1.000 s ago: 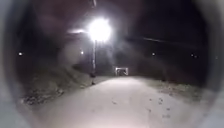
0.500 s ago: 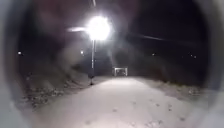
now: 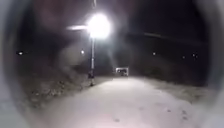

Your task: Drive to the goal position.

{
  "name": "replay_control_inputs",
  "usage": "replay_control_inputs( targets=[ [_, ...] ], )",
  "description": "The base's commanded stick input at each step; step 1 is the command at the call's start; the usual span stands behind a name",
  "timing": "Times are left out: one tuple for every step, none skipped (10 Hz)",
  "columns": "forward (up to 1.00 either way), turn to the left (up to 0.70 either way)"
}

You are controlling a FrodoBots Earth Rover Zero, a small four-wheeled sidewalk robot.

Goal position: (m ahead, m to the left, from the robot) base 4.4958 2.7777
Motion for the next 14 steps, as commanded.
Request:
replay_control_inputs(
  targets=[
    [0.7,0.0],
    [0.7,0.0],
    [0.7,0.0],
    [0.7,0.0],
    [0.7,0.0],
    [0.7,0.0],
    [0.7,0.0],
    [0.7,0.0],
    [0.7,0.0],
    [0.7,0.0],
    [0.7,0.0],
    [0.7,0.0],
    [0.7,0.0],
    [0.7,0.0]
  ],
)
